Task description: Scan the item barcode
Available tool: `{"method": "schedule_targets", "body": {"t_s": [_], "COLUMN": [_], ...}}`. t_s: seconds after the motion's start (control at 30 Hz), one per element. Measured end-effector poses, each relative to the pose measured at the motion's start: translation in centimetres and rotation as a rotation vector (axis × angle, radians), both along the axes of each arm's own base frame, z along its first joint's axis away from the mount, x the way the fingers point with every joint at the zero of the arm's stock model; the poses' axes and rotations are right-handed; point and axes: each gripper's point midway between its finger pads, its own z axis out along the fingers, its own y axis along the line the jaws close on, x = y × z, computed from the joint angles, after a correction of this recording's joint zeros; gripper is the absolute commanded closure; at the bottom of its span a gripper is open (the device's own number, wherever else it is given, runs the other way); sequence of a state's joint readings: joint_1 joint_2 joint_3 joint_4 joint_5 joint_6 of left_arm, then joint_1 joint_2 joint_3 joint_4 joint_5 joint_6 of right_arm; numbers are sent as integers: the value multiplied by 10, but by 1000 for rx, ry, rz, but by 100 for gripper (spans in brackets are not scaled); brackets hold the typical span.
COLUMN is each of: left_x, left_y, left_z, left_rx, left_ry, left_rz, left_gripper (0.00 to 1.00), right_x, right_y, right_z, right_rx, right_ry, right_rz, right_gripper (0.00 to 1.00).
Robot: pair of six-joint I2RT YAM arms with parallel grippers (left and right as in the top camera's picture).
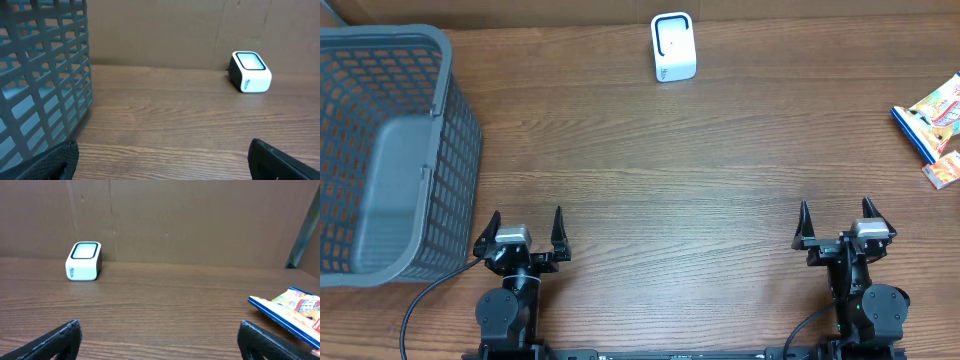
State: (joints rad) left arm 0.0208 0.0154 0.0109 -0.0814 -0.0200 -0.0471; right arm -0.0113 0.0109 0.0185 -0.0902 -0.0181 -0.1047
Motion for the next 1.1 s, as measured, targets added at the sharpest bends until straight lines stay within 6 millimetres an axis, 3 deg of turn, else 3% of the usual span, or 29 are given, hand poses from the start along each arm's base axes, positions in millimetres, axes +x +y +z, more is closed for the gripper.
{"method": "schedule_targets", "body": {"t_s": [1.1], "left_x": [0], "left_y": [3], "left_z": [1], "left_rx": [49], "left_ry": [0], "left_rz": [15], "left_gripper": [0], "right_x": [0], "right_y": [0], "right_z": [0], "right_rx": [0], "right_ry": [0], "right_rz": [1], "right_gripper": [0]}}
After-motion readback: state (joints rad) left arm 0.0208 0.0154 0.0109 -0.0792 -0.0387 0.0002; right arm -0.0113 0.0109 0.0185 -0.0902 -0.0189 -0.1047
